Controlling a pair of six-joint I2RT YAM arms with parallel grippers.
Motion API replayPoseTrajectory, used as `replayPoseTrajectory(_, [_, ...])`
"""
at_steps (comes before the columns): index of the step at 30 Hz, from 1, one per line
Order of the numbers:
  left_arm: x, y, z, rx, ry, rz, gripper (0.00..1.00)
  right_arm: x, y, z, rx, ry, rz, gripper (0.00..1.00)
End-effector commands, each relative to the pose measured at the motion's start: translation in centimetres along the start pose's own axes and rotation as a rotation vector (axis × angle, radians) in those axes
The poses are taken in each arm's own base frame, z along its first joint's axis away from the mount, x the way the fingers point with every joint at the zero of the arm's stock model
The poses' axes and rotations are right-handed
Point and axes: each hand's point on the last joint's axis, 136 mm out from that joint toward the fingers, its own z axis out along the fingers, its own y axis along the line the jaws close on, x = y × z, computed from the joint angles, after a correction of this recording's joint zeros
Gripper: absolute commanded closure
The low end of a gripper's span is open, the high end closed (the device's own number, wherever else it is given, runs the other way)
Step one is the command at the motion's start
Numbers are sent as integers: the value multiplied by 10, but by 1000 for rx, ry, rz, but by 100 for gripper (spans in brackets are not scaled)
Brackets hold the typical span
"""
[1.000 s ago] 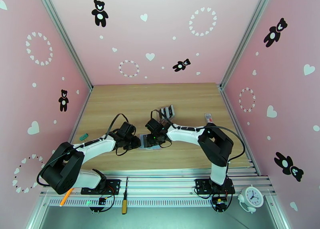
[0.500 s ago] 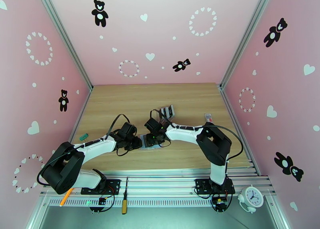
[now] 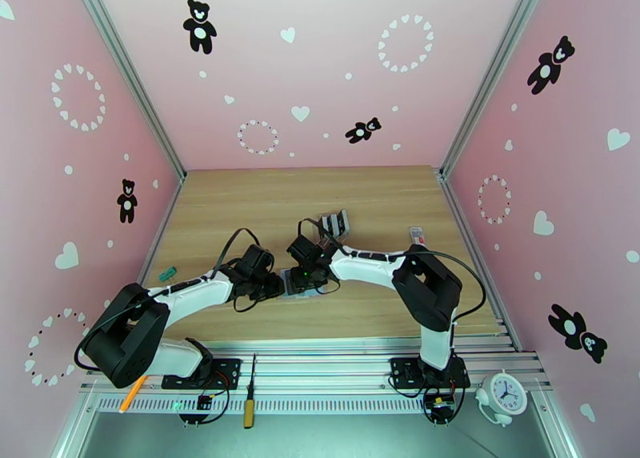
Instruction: Put the credit cards into the card holder
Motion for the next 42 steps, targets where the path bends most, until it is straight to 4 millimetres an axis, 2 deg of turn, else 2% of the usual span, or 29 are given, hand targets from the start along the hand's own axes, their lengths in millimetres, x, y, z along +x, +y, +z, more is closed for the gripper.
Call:
replayPoseTrajectory(1, [1, -3, 3, 10, 5, -2, 71, 1, 6, 6, -7, 22, -13, 65])
replayPoseTrajectory(25, [-9, 3, 1, -42, -19, 10, 67, -7, 29, 8, -78, 6, -3, 65])
replayPoseTrajectory(35, [-18, 15, -12, -62, -49, -3, 62, -12, 20, 0, -32, -17, -17, 65])
replayPoseTrajectory(42, [-21, 22, -13, -71, -55, -10, 60, -12, 16, 8, -21, -2, -17, 65])
